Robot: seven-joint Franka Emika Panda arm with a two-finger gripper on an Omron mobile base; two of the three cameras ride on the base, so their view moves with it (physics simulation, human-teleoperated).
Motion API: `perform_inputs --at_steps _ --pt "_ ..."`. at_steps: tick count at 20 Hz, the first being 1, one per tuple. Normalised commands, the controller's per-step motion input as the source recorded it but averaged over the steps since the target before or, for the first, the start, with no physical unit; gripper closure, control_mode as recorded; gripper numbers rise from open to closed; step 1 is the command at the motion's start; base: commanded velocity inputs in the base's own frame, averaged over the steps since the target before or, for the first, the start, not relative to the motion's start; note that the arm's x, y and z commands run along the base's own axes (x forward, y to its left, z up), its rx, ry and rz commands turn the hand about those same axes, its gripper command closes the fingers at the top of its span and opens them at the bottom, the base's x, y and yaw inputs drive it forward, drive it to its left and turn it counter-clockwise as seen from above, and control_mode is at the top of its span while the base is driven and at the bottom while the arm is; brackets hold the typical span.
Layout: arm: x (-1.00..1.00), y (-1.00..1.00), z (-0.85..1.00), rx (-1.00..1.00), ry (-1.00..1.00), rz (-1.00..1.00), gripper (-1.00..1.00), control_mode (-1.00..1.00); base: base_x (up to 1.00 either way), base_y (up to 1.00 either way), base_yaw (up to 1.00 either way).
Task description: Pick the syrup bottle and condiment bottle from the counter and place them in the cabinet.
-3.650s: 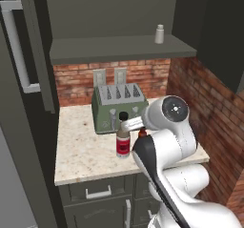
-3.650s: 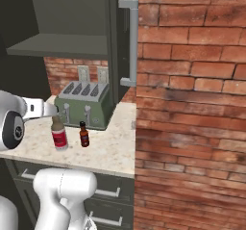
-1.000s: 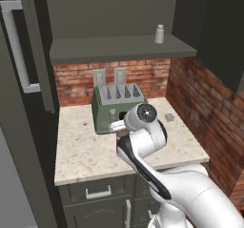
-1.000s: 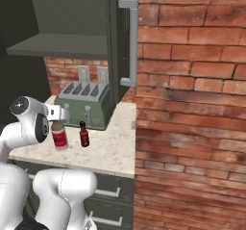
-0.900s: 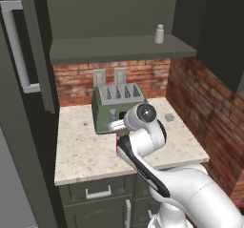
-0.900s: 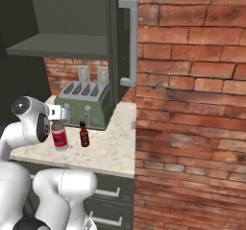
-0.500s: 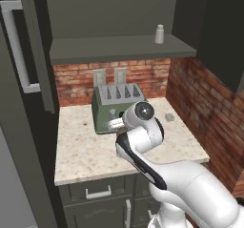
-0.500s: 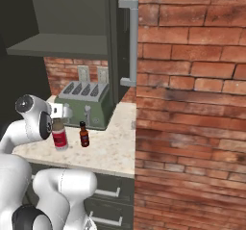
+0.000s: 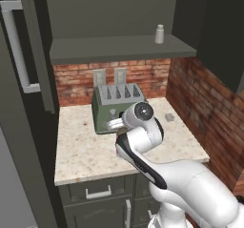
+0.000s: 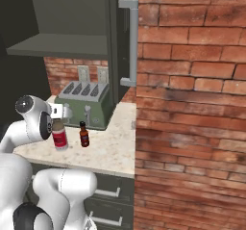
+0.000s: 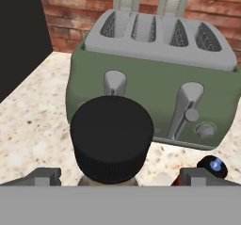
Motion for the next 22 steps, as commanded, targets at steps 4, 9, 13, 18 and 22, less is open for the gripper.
perform_inputs --at_steps 4,9,13,18,22 --pt "0.11 0.0 0.0 0.0 0.0 0.0 -1.0 -1.0 0.0 0.0 0.0" --pt "0.19 0.07 0.0 0.0 0.0 0.0 -1.0 -1.0 0.0 0.0 0.0" --pt "0.08 0.16 -0.05 0.0 0.0 0.0 1.0 -1.0 0.0 0.0 0.0" --pt "-0.03 0.01 -0.02 0.0 0.0 0.01 1.0 -1.0 0.0 0.0 0.0" --pt "0.0 0.03 -0.02 0.0 0.0 0.0 1.0 -1.0 0.0 0.0 0.0"
